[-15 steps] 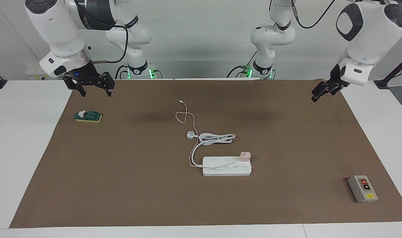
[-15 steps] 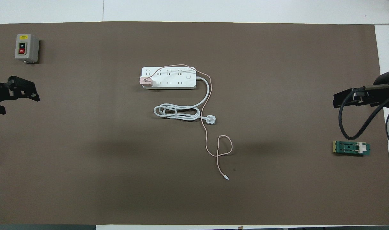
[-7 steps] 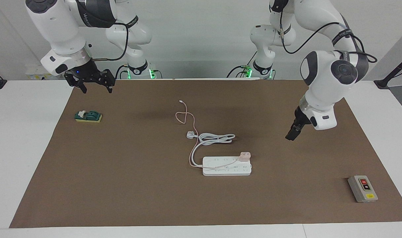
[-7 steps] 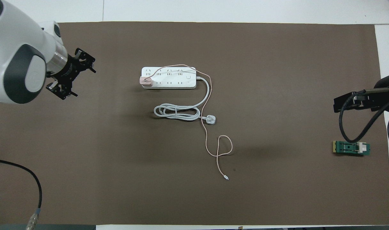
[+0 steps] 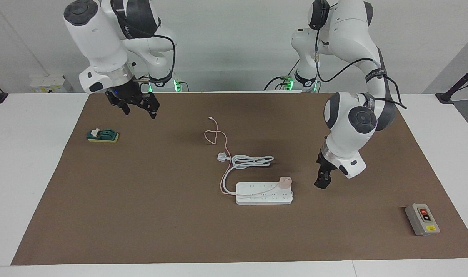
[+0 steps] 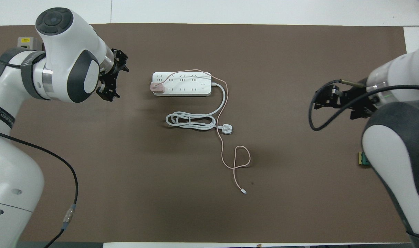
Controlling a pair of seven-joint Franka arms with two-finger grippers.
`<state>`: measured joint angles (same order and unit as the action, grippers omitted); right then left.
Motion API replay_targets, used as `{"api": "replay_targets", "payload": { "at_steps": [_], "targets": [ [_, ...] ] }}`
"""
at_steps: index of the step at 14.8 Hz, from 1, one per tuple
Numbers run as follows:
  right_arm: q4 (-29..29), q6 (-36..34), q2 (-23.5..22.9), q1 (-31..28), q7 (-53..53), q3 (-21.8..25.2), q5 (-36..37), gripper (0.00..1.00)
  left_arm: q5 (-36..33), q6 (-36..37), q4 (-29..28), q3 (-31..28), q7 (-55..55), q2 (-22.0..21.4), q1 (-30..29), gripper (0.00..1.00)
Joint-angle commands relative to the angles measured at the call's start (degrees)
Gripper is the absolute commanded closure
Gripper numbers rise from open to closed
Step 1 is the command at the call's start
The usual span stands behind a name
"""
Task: Unplug charger and place it aside
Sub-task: 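Reach the left gripper to the pink charger while the right gripper reaches the strip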
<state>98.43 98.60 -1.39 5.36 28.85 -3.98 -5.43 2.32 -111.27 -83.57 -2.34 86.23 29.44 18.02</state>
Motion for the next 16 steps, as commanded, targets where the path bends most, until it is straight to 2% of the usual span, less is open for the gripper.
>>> {"api": "replay_targets", "payload": {
  "at_steps": [1,4,7,11,14,16],
  "targets": [
    [-0.08,5.53,-4.84,3.06,10.49,0.03,-3.35,0.00,0.85,-3.67,1.83,-0.91,6.64,2.72,2.54,0.00],
    [-0.52,12.03,-9.32,6.32,20.87,0.03,-8.26,0.00,1.55,-8.33,1.31,-0.74,11.75,2.90,2.72,0.00],
    [-1.57,17.93,-13.71,9.13,29.84,0.03,-13.27,0.00,2.17,-11.67,-1.77,-0.74,14.65,2.72,4.03,0.00],
    [-13.32,20.21,-26.88,13.35,40.73,0.03,-17.58,0.00,2.17,-15.81,-5.37,-0.82,17.04,2.11,5.35,0.00],
    [-15.98,27.14,-33.31,15.38,43.66,0.03,-23.99,0.01,2.17,-18.01,-8.27,-0.82,17.13,1.32,6.32,0.00],
    [-18.35,29.27,-36.56,16.08,45.50,0.03,-28.12,0.01,2.17,-17.85,-8.37,-0.82,17.13,1.05,6.32,0.00]
  ]
}}
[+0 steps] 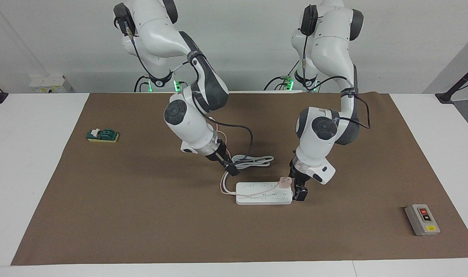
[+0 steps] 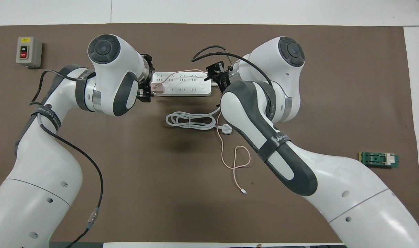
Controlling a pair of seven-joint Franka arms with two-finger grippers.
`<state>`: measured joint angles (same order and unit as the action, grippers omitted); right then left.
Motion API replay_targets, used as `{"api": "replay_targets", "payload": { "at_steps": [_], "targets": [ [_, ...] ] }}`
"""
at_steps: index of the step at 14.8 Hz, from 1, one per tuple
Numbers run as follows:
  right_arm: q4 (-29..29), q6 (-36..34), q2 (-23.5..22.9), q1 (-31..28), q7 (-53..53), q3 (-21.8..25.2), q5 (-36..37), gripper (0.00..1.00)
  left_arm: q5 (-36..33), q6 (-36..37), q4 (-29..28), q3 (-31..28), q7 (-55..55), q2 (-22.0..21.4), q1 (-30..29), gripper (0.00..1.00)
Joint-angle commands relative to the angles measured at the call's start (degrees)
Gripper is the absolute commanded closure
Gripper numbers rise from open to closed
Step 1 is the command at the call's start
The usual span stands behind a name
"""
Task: Unplug charger and place it aside
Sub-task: 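Grasp the pink charger with the left gripper while the right gripper holds the strip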
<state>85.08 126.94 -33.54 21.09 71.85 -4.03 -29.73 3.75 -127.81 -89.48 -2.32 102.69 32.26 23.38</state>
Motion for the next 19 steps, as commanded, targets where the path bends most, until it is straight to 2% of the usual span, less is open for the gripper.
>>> {"api": "replay_targets", "payload": {
  "at_steps": [1,6,8,9,11,13,16,19],
  "targets": [
    [-6.66,0.60,-5.82,0.53,3.73,0.07,-5.24,0.02,0.74,-0.96,-2.10,-0.76,0.67,-1.76,0.88,0.00],
    [-16.24,-0.02,-16.46,1.24,9.00,-0.02,-7.18,0.03,0.74,0.01,-1.57,-0.84,0.67,-1.76,0.88,0.00],
    [-18.27,-0.46,-17.70,0.89,9.80,-0.02,-7.36,0.03,0.82,0.02,-1.48,-0.84,0.67,-1.76,0.97,0.00],
    [-18.98,-0.55,-18.23,0.54,9.80,-0.02,-7.45,0.03,0.82,0.02,-1.22,-0.84,0.67,-1.68,0.97,0.05],
    [-20.47,-0.81,-19.11,0.36,9.80,-0.02,-7.54,0.03,0.82,0.02,-1.31,-0.84,0.67,-1.67,0.88,0.29],
    [-21.79,-1.69,-19.64,0.01,9.89,0.07,-7.54,0.03,0.82,0.02,-1.31,-0.84,0.67,-1.67,0.88,0.60],
    [-22.15,-1.34,-20.16,-0.08,9.80,0.07,-7.63,0.03,0.74,-0.16,-1.31,-0.84,0.67,-1.67,0.88,0.98],
    [-21.80,-0.90,-21.13,-0.17,9.63,0.07,-7.98,0.03,0.74,-0.33,-1.22,-0.84,0.67,-1.67,0.88,1.00]
  ]
}}
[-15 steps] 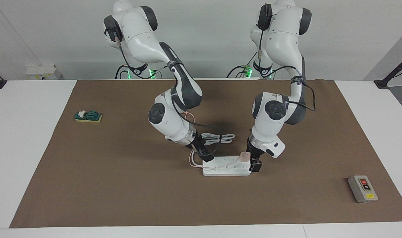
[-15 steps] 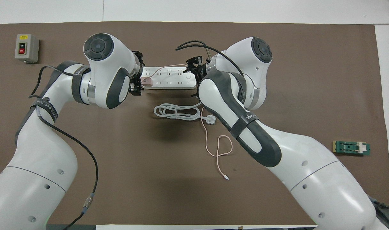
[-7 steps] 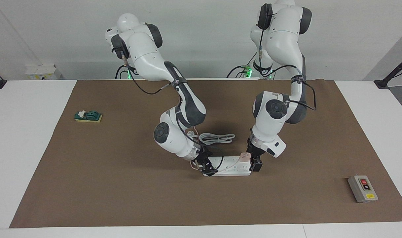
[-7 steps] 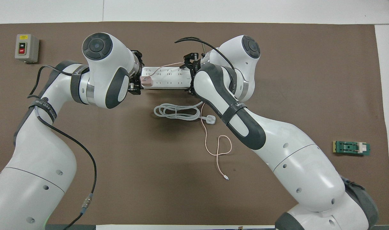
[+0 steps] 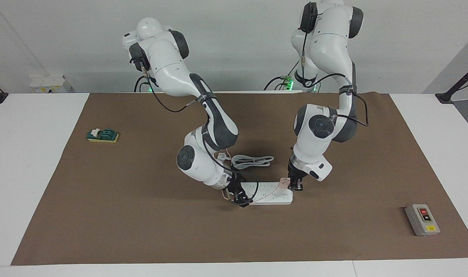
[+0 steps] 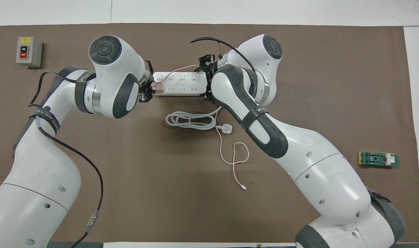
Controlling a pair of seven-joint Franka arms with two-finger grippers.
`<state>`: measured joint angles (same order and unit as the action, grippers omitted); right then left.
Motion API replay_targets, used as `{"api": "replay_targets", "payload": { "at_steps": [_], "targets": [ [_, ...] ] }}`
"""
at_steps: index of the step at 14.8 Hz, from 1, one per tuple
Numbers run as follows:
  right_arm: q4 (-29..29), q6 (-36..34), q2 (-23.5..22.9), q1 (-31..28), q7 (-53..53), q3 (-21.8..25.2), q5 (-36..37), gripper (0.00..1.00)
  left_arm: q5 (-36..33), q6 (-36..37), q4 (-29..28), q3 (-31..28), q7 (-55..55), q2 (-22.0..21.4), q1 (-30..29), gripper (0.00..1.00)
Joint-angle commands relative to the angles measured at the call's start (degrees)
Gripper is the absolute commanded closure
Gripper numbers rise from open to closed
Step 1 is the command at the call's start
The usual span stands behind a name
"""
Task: Unplug charger and place it aside
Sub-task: 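Grasp the pink charger with the left gripper while the right gripper holds the strip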
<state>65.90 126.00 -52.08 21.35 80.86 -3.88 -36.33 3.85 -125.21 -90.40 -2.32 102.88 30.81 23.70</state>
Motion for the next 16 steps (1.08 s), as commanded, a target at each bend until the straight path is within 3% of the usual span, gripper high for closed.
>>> {"api": "replay_targets", "payload": {
  "at_steps": [1,12,16],
  "targets": [
    [-2.62,0.13,-3.11,-0.44,0.53,-0.07,-1.55,0.03,0.63,-3.03,-0.39,-0.85,0.48,-0.22,0.55,1.00],
    [-0.95,4.51,-3.30,-0.79,-0.53,0.02,-1.99,0.07,0.63,-3.20,-0.30,-0.85,0.39,-0.22,0.47,1.00],
    [0.72,7.16,-3.21,-0.88,-0.88,0.02,-1.90,0.19,0.72,-3.20,-0.21,-0.76,0.39,-0.22,0.47,1.00]
  ]
}}
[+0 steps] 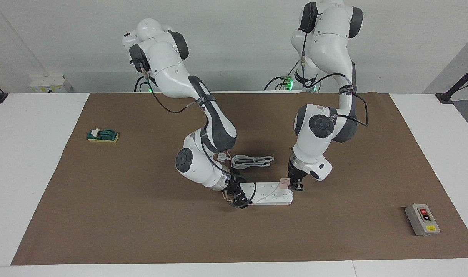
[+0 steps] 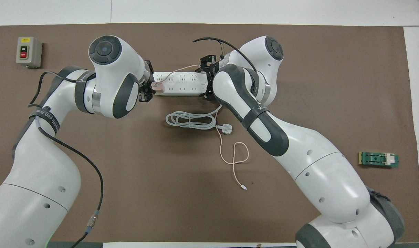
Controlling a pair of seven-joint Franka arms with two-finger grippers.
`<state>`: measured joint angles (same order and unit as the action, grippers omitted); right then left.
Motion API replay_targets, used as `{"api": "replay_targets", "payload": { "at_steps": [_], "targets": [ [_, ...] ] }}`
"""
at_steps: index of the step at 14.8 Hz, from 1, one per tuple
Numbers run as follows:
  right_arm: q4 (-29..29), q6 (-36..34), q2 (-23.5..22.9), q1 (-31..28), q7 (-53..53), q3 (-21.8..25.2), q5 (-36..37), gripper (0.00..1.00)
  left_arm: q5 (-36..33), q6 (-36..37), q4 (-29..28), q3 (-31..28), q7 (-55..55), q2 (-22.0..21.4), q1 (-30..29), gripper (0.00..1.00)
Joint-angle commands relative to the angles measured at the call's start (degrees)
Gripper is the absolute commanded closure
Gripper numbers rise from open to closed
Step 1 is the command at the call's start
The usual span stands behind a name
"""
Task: Unplug charger and place it aside
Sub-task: 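Grasp the pink charger with the left gripper while the right gripper holds the strip, then pull the pink charger out of the strip with the left gripper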
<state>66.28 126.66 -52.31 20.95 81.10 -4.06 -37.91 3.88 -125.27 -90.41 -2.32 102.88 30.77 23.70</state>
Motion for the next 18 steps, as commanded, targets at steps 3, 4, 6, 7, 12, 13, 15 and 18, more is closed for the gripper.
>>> {"api": "replay_targets", "payload": {
  "at_steps": [3,4,6,7,12,13,15,18],
  "targets": [
    [1.05,6.67,-2.97,-0.56,-2.35,0.19,-0.41,0.26,0.69,-2.96,-0.21,-0.76,0.39,-0.18,0.38,1.00],
    [1.05,6.67,-2.97,-0.56,-2.35,0.19,-0.41,0.33,0.69,-2.70,-0.03,-0.76,0.39,-0.18,0.38,1.00],
    [1.13,6.67,-2.97,-0.64,-2.87,0.19,-0.50,0.35,0.77,-1.82,1.37,-0.76,0.30,-0.01,0.03,1.00],
    [1.13,6.67,-2.97,-0.90,-3.05,0.19,-0.50,0.35,0.77,-1.73,1.46,-0.76,0.30,-0.01,0.03,1.00],
    [1.66,6.67,-2.97,-1.43,-2.97,0.19,-0.94,0.37,0.60,-1.56,1.38,-0.76,0.30,-0.01,0.03,1.00],
    [1.66,6.76,-2.97,-1.43,-2.97,0.19,-1.03,0.37,0.60,-1.55,1.38,-0.76,0.30,-0.01,0.03,1.00],
    [1.84,6.76,-2.97,-1.43,-3.05,0.19,-1.12,0.37,0.60,-0.86,1.55,-0.76,0.30,-0.10,0.11,1.00],
    [2.01,6.76,-2.88,-1.43,-3.14,0.19,-1.12,0.38,0.60,1.95,3.21,-0.93,0.04,-0.36,-0.32,1.00]
  ]
}}
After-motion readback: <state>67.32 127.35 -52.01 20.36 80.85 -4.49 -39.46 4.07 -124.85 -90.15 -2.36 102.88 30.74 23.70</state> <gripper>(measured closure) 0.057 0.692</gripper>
